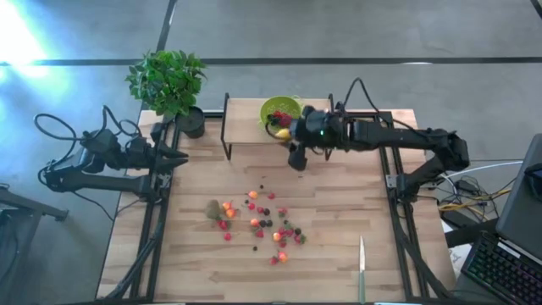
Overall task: Pick & Place Fruit
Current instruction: Put the yellow lemon into the green strainer bowl on the shelf, then put the red strawberry into the green strainer bowl on the shelf
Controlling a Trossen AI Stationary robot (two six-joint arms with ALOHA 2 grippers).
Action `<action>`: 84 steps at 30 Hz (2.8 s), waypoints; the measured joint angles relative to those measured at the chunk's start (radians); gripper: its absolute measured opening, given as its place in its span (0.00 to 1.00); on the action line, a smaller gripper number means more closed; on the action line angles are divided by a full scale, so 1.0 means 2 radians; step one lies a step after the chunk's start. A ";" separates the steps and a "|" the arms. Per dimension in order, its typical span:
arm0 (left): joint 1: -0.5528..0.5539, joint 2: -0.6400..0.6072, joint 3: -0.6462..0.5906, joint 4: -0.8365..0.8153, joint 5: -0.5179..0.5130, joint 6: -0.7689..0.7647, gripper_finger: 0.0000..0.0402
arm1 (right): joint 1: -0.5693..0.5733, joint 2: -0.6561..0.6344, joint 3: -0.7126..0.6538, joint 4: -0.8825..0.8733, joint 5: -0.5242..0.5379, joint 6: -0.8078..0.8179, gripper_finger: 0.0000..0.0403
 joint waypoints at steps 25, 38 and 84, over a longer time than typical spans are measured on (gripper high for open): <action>0.000 0.000 0.000 0.000 0.000 0.000 0.16 | -0.148 0.077 0.008 0.014 -0.042 0.013 0.53; 0.000 0.000 0.000 0.000 0.000 0.000 0.16 | -0.164 0.082 0.007 0.015 -0.039 0.034 0.54; 0.000 0.000 0.000 0.000 0.000 0.000 0.16 | 0.051 0.068 0.119 -0.172 -0.079 -0.003 0.55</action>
